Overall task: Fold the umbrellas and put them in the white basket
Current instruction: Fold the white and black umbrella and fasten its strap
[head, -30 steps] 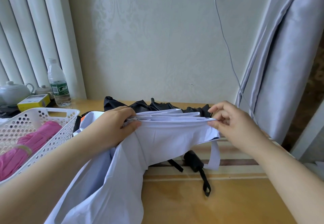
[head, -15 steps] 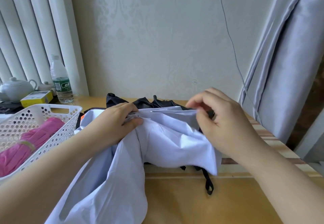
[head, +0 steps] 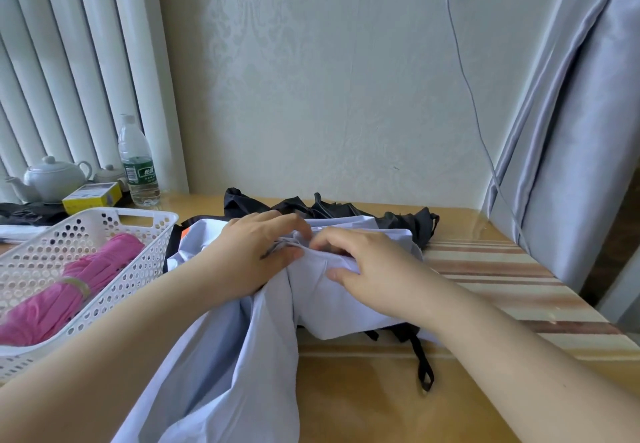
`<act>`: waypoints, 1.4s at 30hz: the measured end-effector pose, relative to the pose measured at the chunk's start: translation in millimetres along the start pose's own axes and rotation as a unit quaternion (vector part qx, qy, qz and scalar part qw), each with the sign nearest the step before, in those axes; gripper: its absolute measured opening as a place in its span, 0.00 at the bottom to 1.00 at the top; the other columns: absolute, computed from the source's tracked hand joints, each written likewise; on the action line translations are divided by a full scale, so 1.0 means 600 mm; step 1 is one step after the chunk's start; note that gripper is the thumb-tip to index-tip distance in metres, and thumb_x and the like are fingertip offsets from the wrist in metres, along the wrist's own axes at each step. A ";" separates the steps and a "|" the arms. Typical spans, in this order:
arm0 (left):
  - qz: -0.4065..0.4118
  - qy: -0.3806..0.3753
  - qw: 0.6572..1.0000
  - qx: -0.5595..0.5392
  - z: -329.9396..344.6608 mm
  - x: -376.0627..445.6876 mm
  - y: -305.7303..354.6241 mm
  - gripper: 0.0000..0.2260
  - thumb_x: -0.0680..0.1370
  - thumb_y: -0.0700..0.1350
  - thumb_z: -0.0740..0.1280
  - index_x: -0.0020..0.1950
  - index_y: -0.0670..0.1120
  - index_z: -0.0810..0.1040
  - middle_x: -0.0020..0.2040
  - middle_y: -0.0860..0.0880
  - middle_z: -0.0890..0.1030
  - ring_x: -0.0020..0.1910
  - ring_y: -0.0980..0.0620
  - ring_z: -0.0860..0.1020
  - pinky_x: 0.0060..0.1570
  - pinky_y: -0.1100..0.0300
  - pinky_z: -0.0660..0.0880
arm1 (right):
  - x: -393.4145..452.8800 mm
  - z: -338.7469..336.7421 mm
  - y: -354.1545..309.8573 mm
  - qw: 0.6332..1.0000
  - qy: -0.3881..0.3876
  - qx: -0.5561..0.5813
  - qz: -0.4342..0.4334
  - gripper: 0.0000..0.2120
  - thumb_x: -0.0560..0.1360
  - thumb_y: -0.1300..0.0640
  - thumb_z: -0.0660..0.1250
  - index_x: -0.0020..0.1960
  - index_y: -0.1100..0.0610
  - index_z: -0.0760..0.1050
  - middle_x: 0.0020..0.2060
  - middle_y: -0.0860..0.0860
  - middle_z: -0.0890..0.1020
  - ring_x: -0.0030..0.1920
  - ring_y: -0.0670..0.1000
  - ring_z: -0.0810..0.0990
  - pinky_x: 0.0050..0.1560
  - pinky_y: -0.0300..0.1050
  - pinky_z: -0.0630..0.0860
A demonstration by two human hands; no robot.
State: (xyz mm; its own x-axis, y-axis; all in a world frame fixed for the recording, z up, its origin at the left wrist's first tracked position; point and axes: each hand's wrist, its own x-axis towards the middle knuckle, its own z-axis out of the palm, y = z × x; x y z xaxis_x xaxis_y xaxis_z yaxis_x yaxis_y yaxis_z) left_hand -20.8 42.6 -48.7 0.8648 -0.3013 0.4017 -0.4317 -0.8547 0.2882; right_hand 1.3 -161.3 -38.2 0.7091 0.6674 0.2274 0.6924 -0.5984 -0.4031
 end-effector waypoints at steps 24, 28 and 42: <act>0.030 0.024 0.998 -0.044 0.012 0.012 0.011 0.22 0.66 0.63 0.62 0.49 0.48 0.80 0.50 0.63 0.67 0.47 0.60 0.73 0.48 0.68 0.70 | -0.012 0.017 0.011 0.994 0.003 0.108 0.007 0.22 0.80 0.64 0.61 0.56 0.34 0.71 0.53 0.36 0.68 0.53 0.34 0.69 0.50 0.26 0.66; 0.021 0.024 0.996 -0.078 0.020 0.017 0.018 0.18 0.67 0.56 0.63 0.44 0.42 0.78 0.50 0.56 0.70 0.45 0.65 0.71 0.43 0.76 0.65 | -0.004 0.015 0.002 0.996 -0.022 0.089 0.014 0.26 0.80 0.65 0.59 0.68 0.37 0.67 0.51 0.37 0.65 0.48 0.37 0.70 0.45 0.28 0.68; -0.048 -0.079 0.995 -0.022 -0.012 0.030 0.013 0.10 0.77 0.48 0.66 0.58 0.51 0.76 0.60 0.59 0.71 0.49 0.62 0.71 0.47 0.80 0.63 | -0.004 0.007 0.019 0.998 0.051 -0.014 0.025 0.07 0.79 0.61 0.63 0.46 0.49 0.74 0.43 0.47 0.76 0.47 0.48 0.74 0.49 0.44 0.70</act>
State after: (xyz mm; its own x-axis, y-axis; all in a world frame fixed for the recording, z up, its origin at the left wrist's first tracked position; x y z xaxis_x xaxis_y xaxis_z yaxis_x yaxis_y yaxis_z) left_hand -10.6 33.6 -33.3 0.9309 -0.2837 0.2301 -0.3521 -0.8646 0.3585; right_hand 7.1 -167.9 -47.2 0.7520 0.5885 0.2969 0.6579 -0.6430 -0.3920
